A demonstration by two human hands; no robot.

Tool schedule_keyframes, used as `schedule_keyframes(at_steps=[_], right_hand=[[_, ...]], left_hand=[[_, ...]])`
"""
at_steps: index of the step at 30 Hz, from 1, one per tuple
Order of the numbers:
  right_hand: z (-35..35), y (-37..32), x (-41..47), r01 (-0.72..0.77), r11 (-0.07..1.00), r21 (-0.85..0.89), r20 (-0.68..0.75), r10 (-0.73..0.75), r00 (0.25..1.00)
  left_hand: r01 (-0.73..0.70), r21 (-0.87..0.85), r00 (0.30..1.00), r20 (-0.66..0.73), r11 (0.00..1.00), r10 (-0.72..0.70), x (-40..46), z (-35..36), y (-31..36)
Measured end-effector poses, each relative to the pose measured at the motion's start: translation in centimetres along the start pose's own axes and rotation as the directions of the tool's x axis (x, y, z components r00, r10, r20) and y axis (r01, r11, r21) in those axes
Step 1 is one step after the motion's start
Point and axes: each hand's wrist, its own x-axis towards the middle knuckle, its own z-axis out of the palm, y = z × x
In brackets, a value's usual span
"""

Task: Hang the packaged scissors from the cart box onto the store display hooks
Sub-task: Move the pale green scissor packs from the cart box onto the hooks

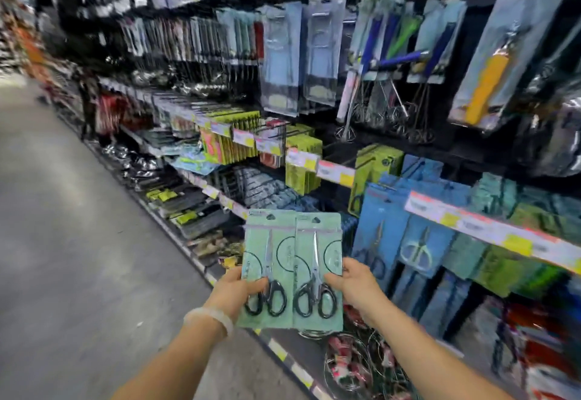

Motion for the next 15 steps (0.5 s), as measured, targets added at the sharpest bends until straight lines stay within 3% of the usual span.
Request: schedule_keyframes(at_steps=[6, 15], right_hand=[[2.1, -1.4, 6.5, -0.029, 0.999, 0.021, -0.011, 0.03, 0.999], [5.3, -3.5, 14.7, -0.1, 0.994, -0.05, -0.112, 0.094, 0.989]], left_hand=[[0.01, -0.029, 1.0, -0.008, 1.0, -0.01, 6.1, -1.9, 1.5], [0.006, -0.015, 0.994, 0.109, 1.0, -0.005, 15.2, -3.9, 4.5]])
